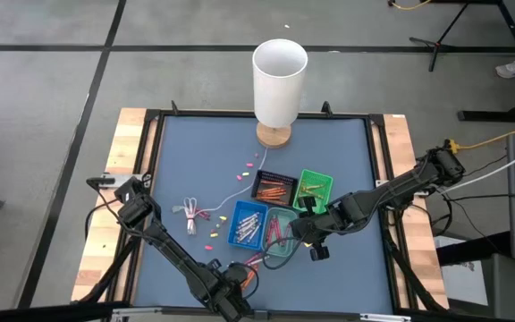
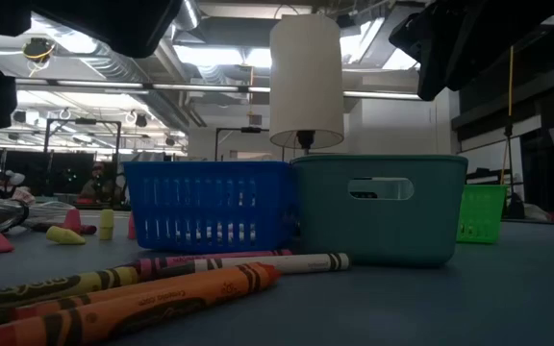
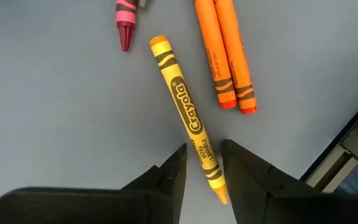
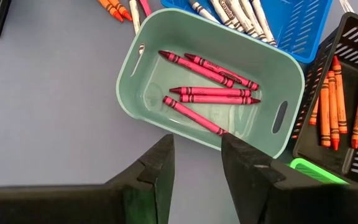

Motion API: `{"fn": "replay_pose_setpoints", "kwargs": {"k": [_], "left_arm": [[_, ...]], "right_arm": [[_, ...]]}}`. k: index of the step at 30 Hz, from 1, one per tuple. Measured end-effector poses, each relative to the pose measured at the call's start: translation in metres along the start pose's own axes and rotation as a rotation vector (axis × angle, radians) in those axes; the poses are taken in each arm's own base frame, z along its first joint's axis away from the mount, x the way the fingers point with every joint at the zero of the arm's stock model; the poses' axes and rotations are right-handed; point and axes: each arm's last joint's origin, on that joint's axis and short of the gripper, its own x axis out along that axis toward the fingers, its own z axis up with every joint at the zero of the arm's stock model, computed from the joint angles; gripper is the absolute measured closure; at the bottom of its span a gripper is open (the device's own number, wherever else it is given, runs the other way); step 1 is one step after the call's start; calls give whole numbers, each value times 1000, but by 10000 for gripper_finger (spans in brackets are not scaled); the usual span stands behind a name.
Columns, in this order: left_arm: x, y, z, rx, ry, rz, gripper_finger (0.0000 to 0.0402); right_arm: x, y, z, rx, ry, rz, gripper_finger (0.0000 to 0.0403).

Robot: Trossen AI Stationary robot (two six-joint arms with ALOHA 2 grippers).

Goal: Sort crayons
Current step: Put the yellow crayon into the green bin

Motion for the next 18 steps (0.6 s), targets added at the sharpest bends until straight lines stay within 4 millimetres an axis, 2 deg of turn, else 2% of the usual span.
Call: {"fn": "replay_pose_setpoints", "kwargs": {"k": [12,18], "left_arm": [[1,1,0,-2,0,13,367],[1,1,0,-27,3,13,383]], "right_arm": [[0,0,0,0,0,0,271],[0,0,0,0,0,0,271]]}}
